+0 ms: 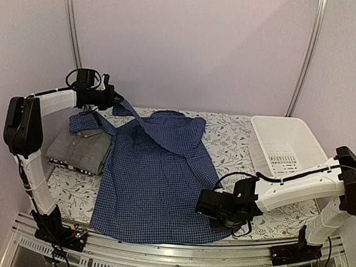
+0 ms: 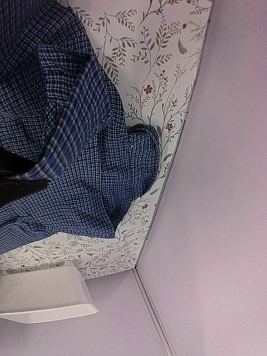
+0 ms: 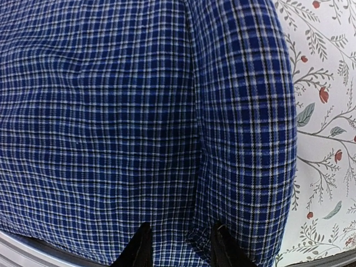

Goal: Fold and stack the long sleeve shirts
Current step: Pick up the corner of the shirt from the center of the board.

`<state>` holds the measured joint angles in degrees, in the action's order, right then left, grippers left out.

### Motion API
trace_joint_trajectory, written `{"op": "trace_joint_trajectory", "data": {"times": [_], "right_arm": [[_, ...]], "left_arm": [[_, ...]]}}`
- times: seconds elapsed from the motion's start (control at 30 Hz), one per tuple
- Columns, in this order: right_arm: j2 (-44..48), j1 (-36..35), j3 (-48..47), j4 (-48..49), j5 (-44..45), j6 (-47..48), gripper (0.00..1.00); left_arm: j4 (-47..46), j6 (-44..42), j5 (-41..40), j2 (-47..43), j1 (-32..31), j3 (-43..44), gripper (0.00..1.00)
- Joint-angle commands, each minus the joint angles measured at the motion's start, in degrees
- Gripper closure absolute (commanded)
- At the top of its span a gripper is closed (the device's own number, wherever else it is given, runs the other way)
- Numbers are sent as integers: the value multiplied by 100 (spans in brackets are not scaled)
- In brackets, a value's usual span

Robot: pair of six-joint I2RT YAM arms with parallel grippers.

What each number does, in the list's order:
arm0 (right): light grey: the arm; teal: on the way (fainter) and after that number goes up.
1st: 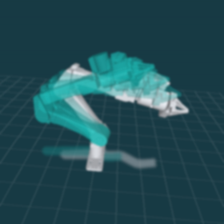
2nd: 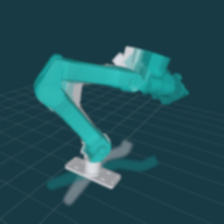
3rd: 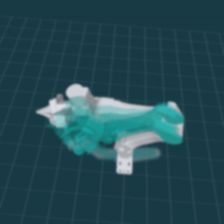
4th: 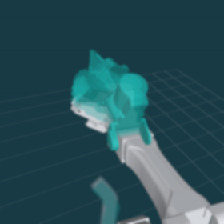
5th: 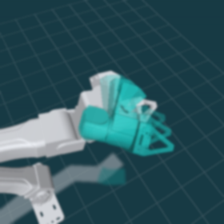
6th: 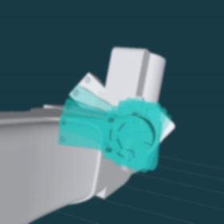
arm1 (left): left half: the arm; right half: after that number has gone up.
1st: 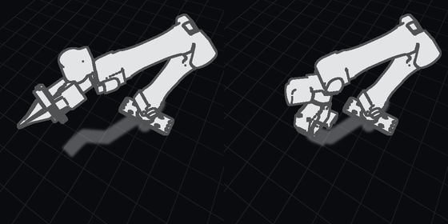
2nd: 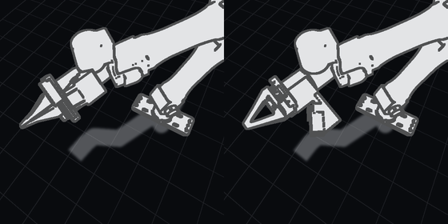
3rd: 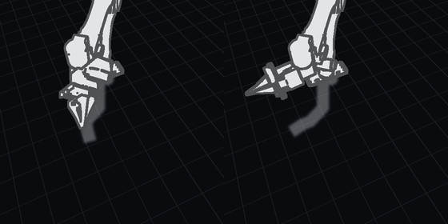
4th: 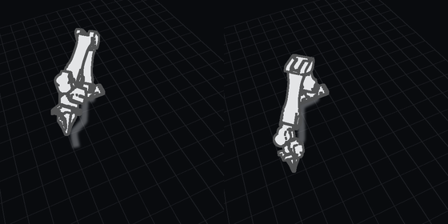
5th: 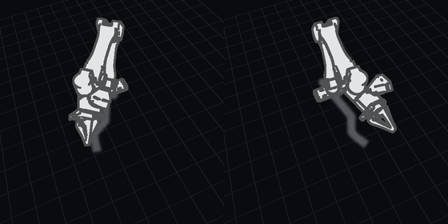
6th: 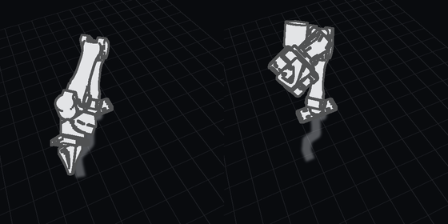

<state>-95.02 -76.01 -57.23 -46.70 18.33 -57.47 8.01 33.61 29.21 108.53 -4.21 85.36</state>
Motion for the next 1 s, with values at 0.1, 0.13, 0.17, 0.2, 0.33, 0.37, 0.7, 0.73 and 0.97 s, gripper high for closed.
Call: {"op": "trace_joint_trajectory", "data": {"times": [0.1, 0.13, 0.17, 0.2, 0.33, 0.37, 0.7, 0.73, 0.97], "right_arm": [[-157, 113, 576, 290, -147, -200, 66], [-165, 136, 656, 353, -187, -216, 66], [-159, 146, 719, 406, -211, -232, 66], [-151, 150, 764, 453, -235, -254, 67], [-75, 154, 885, 554, -286, -340, 71], [-26, 154, 884, 552, -286, -364, 72], [376, 174, 687, -2, 41, -532, 76], [363, 174, 673, -57, 59, -542, 77], [363, 169, 652, -28, 61, -496, 79]], "left_arm": [[-21, -108, 107, 96, 22, 113, 100], [-22, -103, 117, 104, 17, 112, 100], [-26, -101, 126, 113, 20, 112, 100], [-20, -104, 128, 115, 17, 112, 100], [-27, -95, 126, 124, 16, 119, 100], [-26, -93, 136, 129, 10, 121, 100], [-19, -91, 120, 169, -32, 156, 100], [-22, -84, 122, 175, -37, 156, 100], [-19, -95, 125, 193, -45, 161, 100]]}}
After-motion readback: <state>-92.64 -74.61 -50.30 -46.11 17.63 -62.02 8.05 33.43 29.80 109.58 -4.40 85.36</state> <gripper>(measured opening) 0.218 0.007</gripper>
